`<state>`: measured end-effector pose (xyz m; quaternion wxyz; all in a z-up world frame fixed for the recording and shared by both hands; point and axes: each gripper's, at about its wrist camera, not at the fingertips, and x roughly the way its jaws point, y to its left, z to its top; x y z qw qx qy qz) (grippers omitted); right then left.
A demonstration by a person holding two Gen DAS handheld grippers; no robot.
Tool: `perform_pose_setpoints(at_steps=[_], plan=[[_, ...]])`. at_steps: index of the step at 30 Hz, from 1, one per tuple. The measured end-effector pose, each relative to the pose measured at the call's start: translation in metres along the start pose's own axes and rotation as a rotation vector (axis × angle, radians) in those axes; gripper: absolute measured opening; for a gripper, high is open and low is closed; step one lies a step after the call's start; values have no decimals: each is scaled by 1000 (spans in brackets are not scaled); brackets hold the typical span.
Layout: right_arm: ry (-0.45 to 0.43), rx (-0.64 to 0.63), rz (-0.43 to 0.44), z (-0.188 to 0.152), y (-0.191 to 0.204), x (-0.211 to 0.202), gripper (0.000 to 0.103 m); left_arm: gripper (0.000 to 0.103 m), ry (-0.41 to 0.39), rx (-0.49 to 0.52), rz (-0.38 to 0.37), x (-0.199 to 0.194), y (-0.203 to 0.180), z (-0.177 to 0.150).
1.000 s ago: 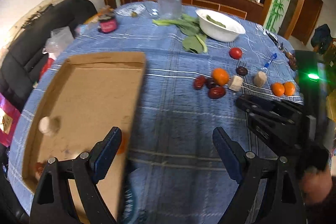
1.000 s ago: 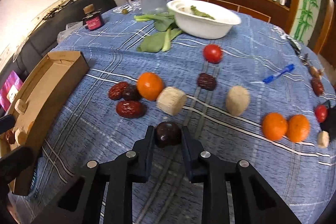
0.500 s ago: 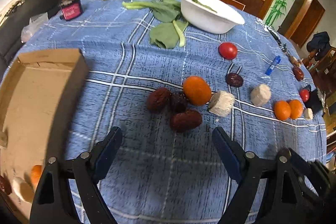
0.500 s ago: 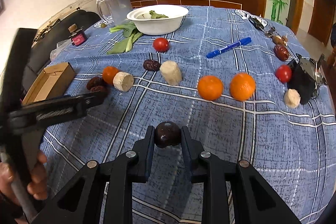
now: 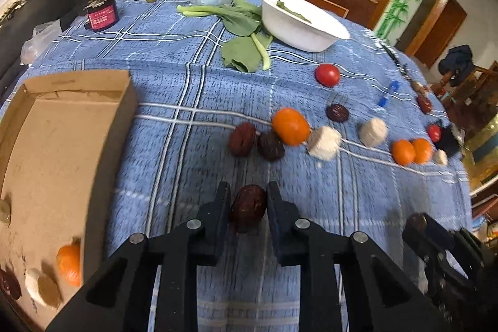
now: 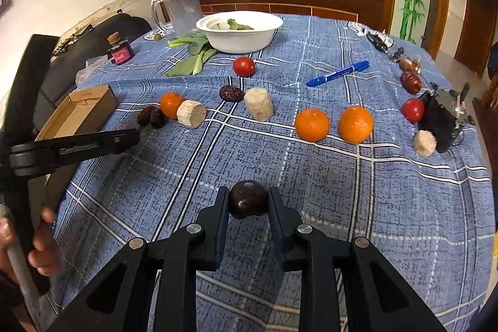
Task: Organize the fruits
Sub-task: 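Grasp a dark red date with the left gripper while the right grasps another date, then carry both dates over the cardboard tray and open both grippers to drop them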
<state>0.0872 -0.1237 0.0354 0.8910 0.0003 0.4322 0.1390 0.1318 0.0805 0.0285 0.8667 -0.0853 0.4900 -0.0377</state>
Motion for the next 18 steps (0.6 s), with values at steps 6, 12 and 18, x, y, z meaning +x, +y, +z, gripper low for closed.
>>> perform_pose_setpoints(at_steps=[6,12,18], plan=[[-26,14,-23,-14,4,-19,26,22,-15,50,-53,-35,4,-27],[-47,40,-43,-29,9,-37,26,22,-25,123,-28,-53,-4,-56],[-38,60,-63,-40,16,-47,26,22,-25,155,-56,-64,-8,-74]])
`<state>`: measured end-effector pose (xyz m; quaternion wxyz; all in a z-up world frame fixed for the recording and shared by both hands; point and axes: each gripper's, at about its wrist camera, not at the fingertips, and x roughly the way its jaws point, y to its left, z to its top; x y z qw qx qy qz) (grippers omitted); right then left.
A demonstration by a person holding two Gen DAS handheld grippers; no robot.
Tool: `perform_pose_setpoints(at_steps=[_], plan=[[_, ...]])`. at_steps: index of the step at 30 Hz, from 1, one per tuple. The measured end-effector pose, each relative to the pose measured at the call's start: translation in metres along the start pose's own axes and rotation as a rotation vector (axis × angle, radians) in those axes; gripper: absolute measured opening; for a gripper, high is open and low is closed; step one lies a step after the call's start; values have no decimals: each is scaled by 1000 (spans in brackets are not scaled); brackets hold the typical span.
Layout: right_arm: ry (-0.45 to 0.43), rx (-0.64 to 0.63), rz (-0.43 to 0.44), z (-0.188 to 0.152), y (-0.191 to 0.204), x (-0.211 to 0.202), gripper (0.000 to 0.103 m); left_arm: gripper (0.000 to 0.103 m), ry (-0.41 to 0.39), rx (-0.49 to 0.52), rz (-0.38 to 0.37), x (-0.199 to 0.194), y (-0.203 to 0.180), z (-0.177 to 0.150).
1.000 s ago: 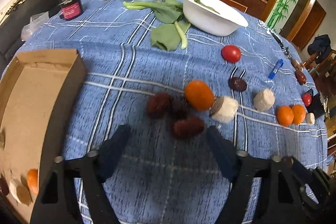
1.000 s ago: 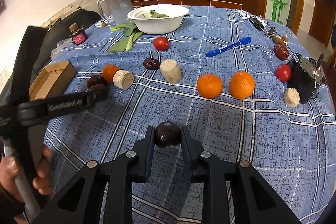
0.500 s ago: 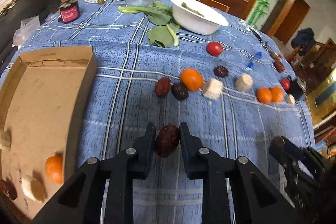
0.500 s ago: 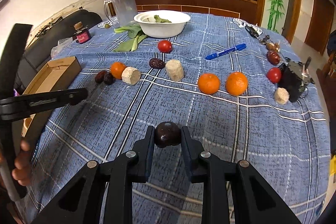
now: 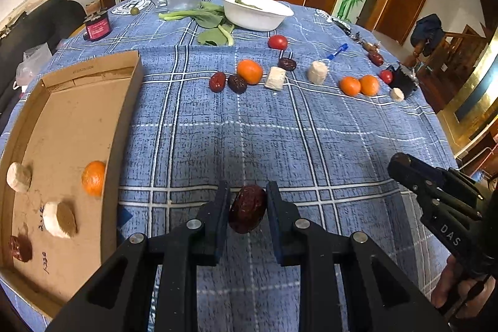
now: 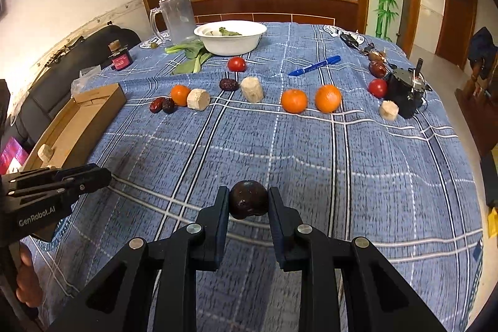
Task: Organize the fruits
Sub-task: 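Carry both dates over the cardboard tray and open both grippers to drop them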
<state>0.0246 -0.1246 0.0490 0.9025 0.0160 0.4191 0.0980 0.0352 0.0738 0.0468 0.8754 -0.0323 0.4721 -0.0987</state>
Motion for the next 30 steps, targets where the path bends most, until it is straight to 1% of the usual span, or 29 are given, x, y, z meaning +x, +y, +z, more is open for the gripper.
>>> perform_pose_setpoints(at_steps=[5,8,15,24,30], plan=[[0,-6,-11,-3,12,-6,26,22,-28,-17,-16,-16,11,0],[0,-13,-6,-1,23,-8,26,22,-52,-33,-13,-29,23,1],[-8,-55,22,10,58,-6,27,22,-90,-81,28,-52,60,5],[-13,-137,96,34,127,9,27,23,-125,-162,102,-74,123,5],[-24,-196,138,54,175,18,27,23,-128,-204,147,-80,164,5]])
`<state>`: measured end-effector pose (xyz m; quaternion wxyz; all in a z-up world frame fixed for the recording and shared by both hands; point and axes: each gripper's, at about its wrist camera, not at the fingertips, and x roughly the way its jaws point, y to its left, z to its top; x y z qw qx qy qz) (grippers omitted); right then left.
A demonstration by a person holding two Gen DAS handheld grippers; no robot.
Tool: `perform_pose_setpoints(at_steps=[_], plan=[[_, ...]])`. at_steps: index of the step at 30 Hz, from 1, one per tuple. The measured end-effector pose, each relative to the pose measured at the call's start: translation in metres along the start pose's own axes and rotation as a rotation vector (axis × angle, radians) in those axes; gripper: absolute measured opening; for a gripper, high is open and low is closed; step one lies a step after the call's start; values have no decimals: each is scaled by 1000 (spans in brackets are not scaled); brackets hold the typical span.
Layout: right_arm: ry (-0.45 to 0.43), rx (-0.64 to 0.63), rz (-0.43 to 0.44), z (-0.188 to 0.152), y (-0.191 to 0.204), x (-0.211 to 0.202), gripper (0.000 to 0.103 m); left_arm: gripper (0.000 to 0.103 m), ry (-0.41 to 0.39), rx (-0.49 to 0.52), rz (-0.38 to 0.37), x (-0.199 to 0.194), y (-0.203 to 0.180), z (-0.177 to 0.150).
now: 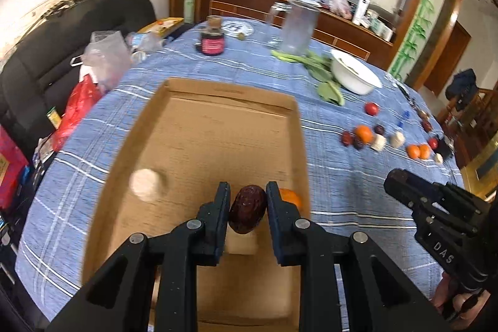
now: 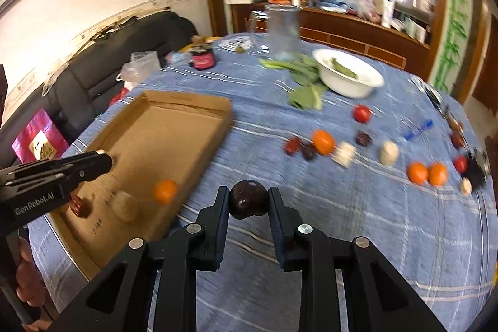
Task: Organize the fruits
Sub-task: 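Carry both dates over the cardboard tray and open both grippers to drop them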
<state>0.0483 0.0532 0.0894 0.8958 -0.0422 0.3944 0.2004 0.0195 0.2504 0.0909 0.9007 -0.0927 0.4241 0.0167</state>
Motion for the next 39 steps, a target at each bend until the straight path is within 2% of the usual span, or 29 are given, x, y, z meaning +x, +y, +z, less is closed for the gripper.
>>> perform_pose_setpoints(at_steps=[8,15,24,34,37,39], plan=[[12,-55,65,31,48,31,27,23,16,-38,66,14,46,12],[87,-90,125,43,80,77,28,23,59,-55,90,44,62,22],[158,-106,117,43,87,122,28,22,114,-60,91,79,65,29],[193,-119,108,42,87,136,28,22,150,-60,119,91,66,34],[204,-109,108,40,84,138,28,27,151,-50,124,91,64,34],[202,-117,107,40,84,137,28,40,148,-42,140,89,63,33]])
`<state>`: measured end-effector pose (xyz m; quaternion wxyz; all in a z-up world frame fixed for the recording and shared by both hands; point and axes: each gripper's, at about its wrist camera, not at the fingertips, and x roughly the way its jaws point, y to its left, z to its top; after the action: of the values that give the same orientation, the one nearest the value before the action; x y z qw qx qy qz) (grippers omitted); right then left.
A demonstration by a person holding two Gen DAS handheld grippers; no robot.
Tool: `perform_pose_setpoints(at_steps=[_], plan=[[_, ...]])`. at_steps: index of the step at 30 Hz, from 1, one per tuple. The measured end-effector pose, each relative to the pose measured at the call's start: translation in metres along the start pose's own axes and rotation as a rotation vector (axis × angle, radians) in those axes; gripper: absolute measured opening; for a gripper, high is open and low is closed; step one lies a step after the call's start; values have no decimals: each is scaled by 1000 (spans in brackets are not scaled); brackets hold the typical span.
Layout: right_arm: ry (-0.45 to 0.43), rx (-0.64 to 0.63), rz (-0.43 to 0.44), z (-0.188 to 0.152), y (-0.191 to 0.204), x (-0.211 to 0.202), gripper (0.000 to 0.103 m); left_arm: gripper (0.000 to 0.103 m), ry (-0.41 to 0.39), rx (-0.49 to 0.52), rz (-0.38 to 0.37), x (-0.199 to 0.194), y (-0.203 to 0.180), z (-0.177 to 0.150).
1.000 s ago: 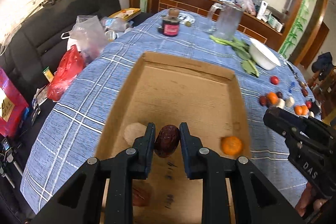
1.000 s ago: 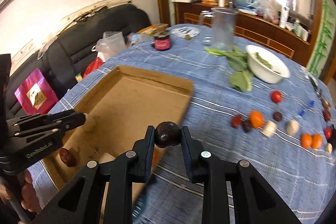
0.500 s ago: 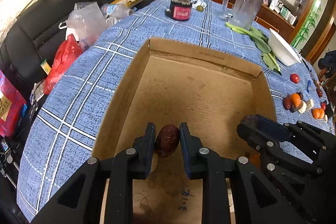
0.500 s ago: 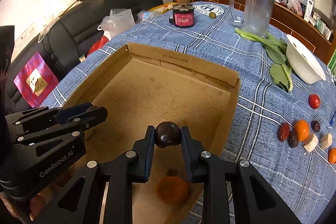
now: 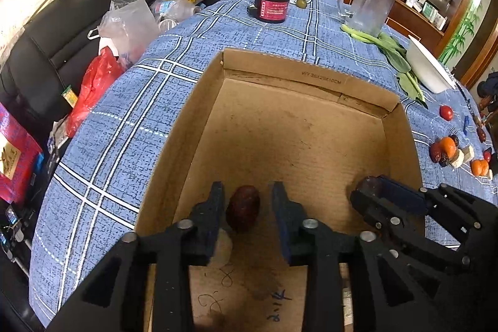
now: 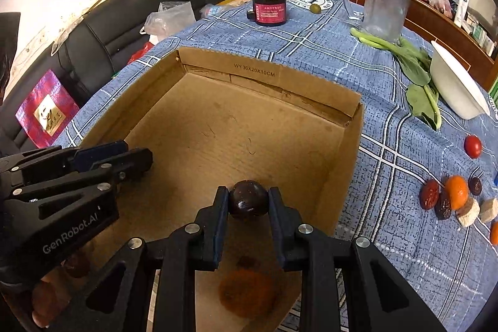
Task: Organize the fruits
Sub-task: 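Carry both dates over the cardboard tray and open both grippers to drop them, then withdraw both grippers from the tray toward the fruit row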
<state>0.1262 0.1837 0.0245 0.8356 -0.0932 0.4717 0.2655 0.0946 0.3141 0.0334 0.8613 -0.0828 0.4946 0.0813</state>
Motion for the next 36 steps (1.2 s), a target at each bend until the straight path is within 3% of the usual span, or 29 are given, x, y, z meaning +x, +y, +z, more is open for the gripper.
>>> perform_pose_setpoints(at_steps=[2,8,13,15,21,25,36], plan=[[0,-12,-9,-1,2,-1,30,47,-6,-2,12,-1,1,-1],[-12,-21,-17,-5,2,-8,37,49,-18,-3,51,-11,8,-7],[-35,-16,-20,-11,0,-22,38,51,-46,-17,79,-30,15,-18],[-48,-9,-12,-16,-2,-31,38,59,-64,-22,104,-38,17,-24],[-90,20,5,-40,-8,-64,38,61,-117,-27,136,-63,10,-43],[-111,51,16,-62,-18,-87,39,70,-148,-23,127,-79,-7,-53],[-113,189,-87,-139,-94,-142,39,73,-190,70,36,-100,-99,-64]])
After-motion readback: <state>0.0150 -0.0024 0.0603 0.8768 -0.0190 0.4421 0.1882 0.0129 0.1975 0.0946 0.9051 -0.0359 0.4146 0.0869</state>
